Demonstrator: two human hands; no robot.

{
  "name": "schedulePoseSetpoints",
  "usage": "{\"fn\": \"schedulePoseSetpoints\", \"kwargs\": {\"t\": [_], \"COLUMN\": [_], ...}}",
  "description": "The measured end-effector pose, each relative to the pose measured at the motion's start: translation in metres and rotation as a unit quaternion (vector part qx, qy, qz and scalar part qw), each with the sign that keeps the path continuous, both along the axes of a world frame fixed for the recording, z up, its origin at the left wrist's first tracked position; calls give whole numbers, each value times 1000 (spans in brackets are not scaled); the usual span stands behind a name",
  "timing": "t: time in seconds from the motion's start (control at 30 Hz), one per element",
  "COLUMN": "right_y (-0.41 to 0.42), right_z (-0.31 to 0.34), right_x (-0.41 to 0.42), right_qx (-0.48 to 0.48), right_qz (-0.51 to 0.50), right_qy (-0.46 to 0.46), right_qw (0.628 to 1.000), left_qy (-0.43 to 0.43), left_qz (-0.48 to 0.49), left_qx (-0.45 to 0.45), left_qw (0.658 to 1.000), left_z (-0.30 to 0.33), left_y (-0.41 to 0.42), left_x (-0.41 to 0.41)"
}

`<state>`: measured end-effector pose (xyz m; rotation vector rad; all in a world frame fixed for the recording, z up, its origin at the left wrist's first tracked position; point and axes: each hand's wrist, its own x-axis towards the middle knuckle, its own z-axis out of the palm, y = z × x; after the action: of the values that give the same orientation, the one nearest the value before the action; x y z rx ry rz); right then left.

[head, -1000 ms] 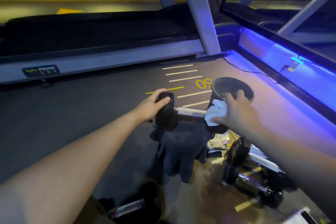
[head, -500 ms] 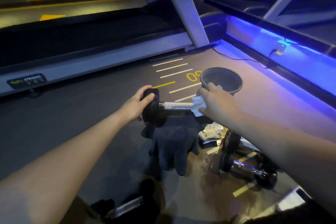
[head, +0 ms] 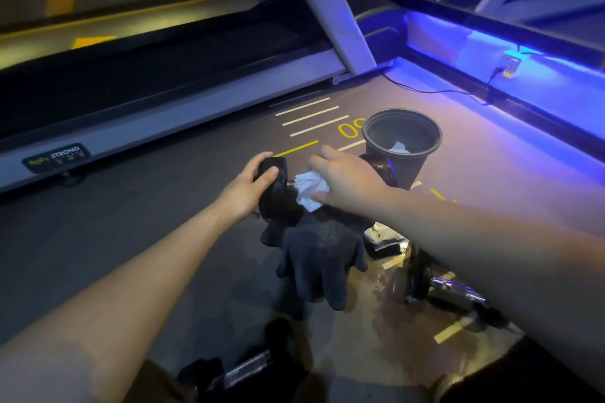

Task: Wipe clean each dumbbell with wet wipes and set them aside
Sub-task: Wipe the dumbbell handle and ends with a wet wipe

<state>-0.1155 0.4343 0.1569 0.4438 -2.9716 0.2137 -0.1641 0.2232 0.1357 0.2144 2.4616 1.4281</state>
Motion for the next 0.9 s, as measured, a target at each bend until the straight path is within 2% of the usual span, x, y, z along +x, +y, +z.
{"fn": "schedulePoseSetpoints", "kwargs": {"t": [0.37, 0.53, 0.73, 0.9], "right_y": [-26, -21, -18, -16], "right_z": [-16, -19, -26, -26], "right_x": [-33, -33, -25, -20], "right_qx": [-95, -76, -185, -145], "right_qz": [-21, -38, -56, -34], "right_qy": [-20, 10, 4, -30], "right_qw": [995, 996, 981, 988], "left_qy": [4, -5, -6, -2], "left_qz": [-9, -8, -9, -10], "left_qx": [-13, -3, -3, -5], "left_qw": [1000, 1000, 1000, 1000], "left_z": [0, 1, 3, 4], "left_y": [-2, -2, -1, -1], "left_x": [1, 1, 3, 6]}}
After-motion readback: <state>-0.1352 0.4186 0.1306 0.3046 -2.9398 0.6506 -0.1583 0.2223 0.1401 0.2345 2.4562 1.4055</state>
